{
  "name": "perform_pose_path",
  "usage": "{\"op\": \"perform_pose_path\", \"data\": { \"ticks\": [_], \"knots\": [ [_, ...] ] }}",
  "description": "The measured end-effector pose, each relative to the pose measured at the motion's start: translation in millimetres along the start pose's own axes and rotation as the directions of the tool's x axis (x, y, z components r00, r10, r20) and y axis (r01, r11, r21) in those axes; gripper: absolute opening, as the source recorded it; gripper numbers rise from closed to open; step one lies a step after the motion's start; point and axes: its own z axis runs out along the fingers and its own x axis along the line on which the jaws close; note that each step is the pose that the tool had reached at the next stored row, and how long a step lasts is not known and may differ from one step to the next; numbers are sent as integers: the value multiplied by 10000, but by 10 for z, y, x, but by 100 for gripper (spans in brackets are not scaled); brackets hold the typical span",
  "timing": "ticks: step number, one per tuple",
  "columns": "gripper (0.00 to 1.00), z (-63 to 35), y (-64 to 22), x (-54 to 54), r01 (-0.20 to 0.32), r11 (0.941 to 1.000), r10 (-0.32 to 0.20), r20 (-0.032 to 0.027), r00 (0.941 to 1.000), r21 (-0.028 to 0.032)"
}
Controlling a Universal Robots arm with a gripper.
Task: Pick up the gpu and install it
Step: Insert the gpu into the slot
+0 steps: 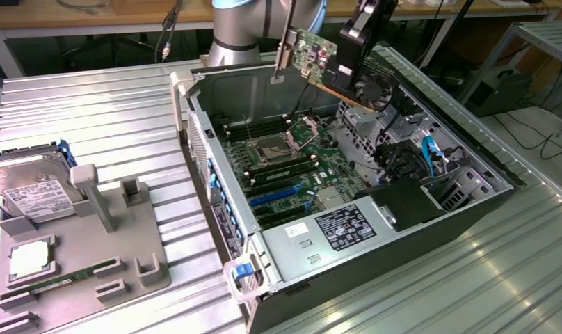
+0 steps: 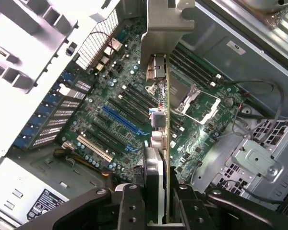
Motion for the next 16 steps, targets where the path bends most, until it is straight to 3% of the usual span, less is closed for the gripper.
{"op": "perform_pose_path", "data": {
  "ticks": [7, 10, 16],
  "knots": [
    [28, 0, 0, 0, 828, 9966, -828, -20, 9966, -46],
    [28, -1, 0, 0, 1510, 9885, -1510, -46, 9885, -74],
    [28, 0, 0, 0, 2355, 9718, -2356, -79, 9718, -106]
  ]
}}
